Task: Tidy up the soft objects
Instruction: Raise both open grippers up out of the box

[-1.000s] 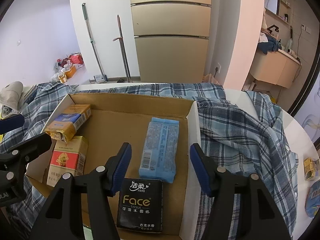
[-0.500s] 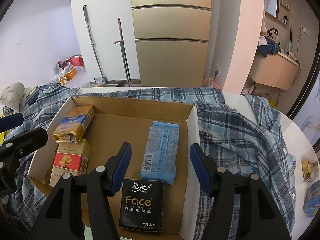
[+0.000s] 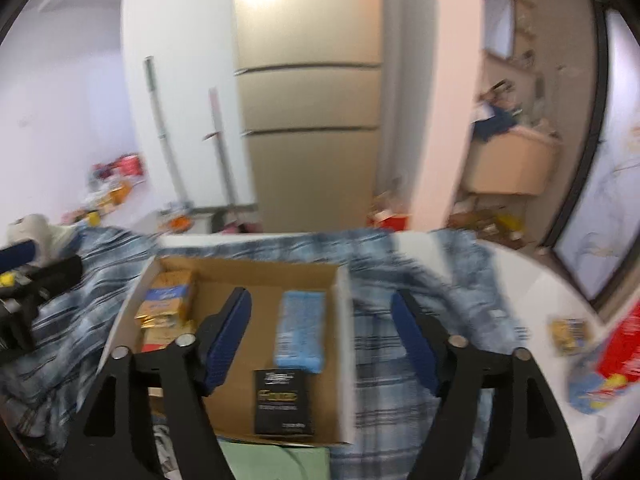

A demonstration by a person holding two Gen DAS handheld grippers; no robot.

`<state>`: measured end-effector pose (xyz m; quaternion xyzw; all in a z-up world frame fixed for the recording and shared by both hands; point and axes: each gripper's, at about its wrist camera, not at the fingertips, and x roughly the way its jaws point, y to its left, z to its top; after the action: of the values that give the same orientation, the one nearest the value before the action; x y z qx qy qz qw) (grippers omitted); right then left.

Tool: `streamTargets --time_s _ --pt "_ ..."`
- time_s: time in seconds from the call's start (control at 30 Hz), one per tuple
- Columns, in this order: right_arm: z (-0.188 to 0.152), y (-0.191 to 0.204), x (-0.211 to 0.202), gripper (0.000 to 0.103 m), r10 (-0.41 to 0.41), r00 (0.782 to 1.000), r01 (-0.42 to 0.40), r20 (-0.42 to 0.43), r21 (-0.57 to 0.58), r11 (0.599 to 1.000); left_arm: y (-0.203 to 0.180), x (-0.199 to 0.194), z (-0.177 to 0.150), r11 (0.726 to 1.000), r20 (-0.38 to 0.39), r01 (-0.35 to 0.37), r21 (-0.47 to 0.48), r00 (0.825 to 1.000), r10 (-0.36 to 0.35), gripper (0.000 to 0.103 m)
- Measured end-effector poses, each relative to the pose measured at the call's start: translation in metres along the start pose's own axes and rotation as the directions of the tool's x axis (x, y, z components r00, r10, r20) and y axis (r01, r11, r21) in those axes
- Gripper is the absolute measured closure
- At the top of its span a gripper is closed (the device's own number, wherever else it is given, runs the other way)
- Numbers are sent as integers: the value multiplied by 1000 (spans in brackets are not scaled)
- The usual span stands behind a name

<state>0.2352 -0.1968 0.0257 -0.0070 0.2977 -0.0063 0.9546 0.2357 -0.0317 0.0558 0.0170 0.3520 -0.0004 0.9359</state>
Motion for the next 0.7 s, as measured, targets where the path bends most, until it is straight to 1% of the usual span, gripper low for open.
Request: streamTargets --time_s 0.03,0.07,0.23,0.37,0.47,0.6,0.7 --pt "1 0 -8 22 14 1000 -14 14 -1 1000 1 -7 1 1000 10 1 0 1000 -1 17" --pt "2 -1 -16 21 22 1000 -22 23 -1 1000 2 -15 1 1000 20 5 -3 1000 -5 17" --pt "3 -2 -61 19 44 995 -44 93 -6 999 4 -61 -4 1000 88 23 6 996 -23 17" --pt "-1 -4 -92 17 66 988 -67 139 3 998 1 -97 -12 999 140 22 29 990 -26 17" --pt "-6 -2 -110 17 86 983 -88 165 5 996 0 -128 -24 999 212 10 42 977 -18 17" --pt "-12 3 -132 16 87 975 -85 206 -19 996 1 -158 -38 999 278 27 47 960 -39 16" --pt "-18 0 -147 14 96 965 -98 244 -6 995 2 -178 -48 998 339 40 50 939 -55 14"
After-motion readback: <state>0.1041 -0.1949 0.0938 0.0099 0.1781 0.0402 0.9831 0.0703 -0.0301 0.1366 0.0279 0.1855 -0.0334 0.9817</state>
